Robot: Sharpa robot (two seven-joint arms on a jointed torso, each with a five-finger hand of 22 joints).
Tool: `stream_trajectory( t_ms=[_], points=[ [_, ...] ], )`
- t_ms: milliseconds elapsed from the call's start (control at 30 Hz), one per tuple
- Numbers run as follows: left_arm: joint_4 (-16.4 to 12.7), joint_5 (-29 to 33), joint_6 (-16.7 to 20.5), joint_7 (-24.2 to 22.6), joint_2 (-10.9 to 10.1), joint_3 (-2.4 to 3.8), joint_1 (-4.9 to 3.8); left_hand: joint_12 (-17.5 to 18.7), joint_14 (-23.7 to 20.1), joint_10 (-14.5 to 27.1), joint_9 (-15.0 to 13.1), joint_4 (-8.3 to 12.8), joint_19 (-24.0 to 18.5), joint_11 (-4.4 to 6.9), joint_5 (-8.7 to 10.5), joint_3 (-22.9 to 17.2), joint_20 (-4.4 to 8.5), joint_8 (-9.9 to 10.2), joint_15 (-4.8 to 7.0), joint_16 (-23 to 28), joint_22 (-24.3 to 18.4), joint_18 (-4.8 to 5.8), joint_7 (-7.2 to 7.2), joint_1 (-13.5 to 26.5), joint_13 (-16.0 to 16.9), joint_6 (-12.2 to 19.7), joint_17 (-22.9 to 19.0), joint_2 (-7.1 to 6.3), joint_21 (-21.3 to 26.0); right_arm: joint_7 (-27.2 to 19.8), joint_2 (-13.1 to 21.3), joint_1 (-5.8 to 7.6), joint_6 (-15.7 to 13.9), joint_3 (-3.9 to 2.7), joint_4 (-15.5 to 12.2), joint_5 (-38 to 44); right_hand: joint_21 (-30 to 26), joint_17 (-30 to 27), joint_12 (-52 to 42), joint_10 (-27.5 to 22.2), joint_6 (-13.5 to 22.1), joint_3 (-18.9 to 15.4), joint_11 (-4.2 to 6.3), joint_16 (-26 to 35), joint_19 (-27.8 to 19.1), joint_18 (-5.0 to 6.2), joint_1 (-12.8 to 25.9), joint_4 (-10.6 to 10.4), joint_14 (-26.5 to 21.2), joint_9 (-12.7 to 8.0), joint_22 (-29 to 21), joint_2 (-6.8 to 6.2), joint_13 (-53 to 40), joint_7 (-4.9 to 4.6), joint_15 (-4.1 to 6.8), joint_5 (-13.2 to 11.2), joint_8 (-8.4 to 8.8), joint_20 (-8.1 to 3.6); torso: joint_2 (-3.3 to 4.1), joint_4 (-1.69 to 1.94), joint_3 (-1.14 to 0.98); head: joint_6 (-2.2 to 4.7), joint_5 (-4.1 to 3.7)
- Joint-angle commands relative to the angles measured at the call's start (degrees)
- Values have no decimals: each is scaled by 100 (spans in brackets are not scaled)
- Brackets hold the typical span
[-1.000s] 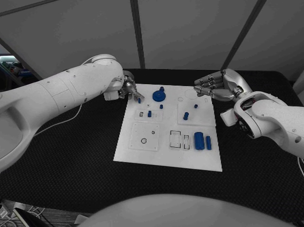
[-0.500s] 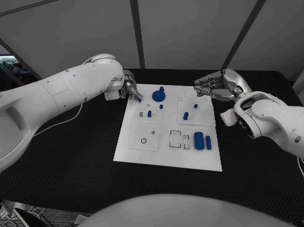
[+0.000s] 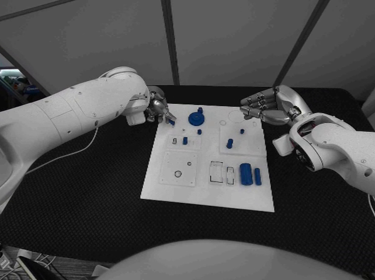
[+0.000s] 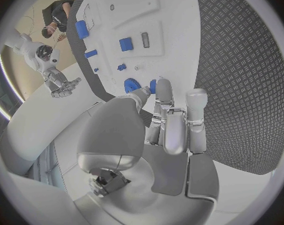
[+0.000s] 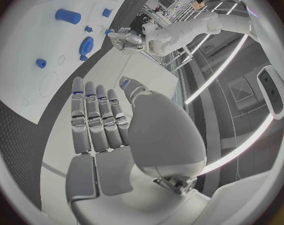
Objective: Assemble the parts on the task board
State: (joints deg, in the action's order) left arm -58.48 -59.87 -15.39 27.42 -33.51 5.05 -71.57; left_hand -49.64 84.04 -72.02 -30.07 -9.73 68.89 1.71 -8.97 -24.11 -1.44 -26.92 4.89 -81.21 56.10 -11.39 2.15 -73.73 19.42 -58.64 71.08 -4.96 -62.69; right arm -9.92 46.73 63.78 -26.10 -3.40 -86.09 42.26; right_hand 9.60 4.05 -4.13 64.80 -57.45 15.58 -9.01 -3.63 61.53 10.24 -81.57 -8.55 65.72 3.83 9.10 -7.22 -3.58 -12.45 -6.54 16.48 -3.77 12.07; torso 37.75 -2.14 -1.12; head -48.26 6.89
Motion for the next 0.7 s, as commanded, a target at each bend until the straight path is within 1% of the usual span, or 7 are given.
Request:
stream_trajectory(
  t_ms=[33, 167, 267, 400, 533, 633, 700],
  points=[
    [-214, 274, 232, -93, -119, 10, -12, 5, 208, -76, -10, 593, 0, 30, 23, -646, -41, -44, 14, -24, 4, 327, -2, 65, -7, 26, -1, -9, 19, -52, 5, 9, 34, -4, 0, -22, -25, -5, 15, -39, 48, -2, 7, -2, 15, 18, 44, 25, -21, 2, -6, 18, 5, 1, 6, 37, 12, 8, -3, 4, 0, 10, 10],
    [-567, 303, 268, -115, -338, 12, -14, 1, 209, -86, -16, 626, 3, 32, 24, -716, -41, -66, 16, -25, 13, 328, -4, 102, -8, 27, 2, -32, 18, -50, 10, 9, 36, -4, 3, -24, -25, -5, 15, -39, 48, -2, 7, -2, 15, 18, 44, 25, -21, 2, -6, 18, 5, 1, 6, 37, 12, 8, 5, 0, 1, 18, 19],
    [-776, 287, 242, -128, -468, 11, -14, 0, 209, -90, -19, 644, 5, 34, 25, -747, -40, -75, 16, -25, 18, 329, -6, 115, -8, 27, 2, -45, 16, -49, 13, 9, 38, -4, 5, -25, -25, -5, 15, -39, 48, -2, 7, -2, 15, 18, 44, 25, -21, 2, -6, 18, 5, 1, 6, 37, 12, 8, 6, -9, -2, 21, 31],
    [-1023, 134, 233, -172, -605, 7, -11, 0, 211, -105, -24, 703, 19, 40, 23, -837, -37, -99, 18, -27, 46, 333, -10, 143, -11, 26, 5, -92, 1, -46, 17, 9, 39, -4, 5, -28, -25, -5, 15, -39, 48, -2, 7, -2, 15, 18, 44, 25, -21, 2, -6, 18, 5, 1, 6, 37, 12, 8, 5, -2, -4, 23, 35],
    [-1210, -27, 176, -200, -681, -3, 6, 1, 211, -128, -28, 764, 35, 44, 15, -946, -32, -126, 22, -28, 76, 337, -13, 176, -17, 18, 5, -143, -16, -45, 18, 9, 41, -4, 3, -30, -25, -5, 15, -39, 48, -2, 7, -2, 15, 18, 44, 25, -21, 2, -6, 18, 5, 1, 6, 37, 12, 8, 4, 0, -4, 21, 49],
    [-1281, -134, 108, -208, -700, -8, 27, 4, 212, -138, -29, 792, 44, 46, 11, -1003, -29, -137, 24, -28, 92, 340, -15, 190, -20, 15, 6, -165, -26, -45, 16, 9, 44, -4, 4, -31, -25, -5, 15, -39, 48, -2, 7, -2, 15, 18, 44, 25, -21, 2, -6, 18, 5, 1, 6, 37, 12, 8, 8, -4, 0, 20, 52],
    [-1317, -236, 53, -210, -703, -10, 43, 5, 212, -147, -30, 811, 50, 48, 5, -1042, -27, -146, 24, -28, 104, 342, -16, 202, -22, 11, 5, -183, -34, -44, 16, 9, 46, -4, 5, -34, -25, -5, 15, -39, 48, -2, 7, -2, 15, 18, 44, 25, -21, 2, -6, 18, 5, 1, 6, 37, 12, 8, 14, -12, -1, 19, 60]
  ],
)
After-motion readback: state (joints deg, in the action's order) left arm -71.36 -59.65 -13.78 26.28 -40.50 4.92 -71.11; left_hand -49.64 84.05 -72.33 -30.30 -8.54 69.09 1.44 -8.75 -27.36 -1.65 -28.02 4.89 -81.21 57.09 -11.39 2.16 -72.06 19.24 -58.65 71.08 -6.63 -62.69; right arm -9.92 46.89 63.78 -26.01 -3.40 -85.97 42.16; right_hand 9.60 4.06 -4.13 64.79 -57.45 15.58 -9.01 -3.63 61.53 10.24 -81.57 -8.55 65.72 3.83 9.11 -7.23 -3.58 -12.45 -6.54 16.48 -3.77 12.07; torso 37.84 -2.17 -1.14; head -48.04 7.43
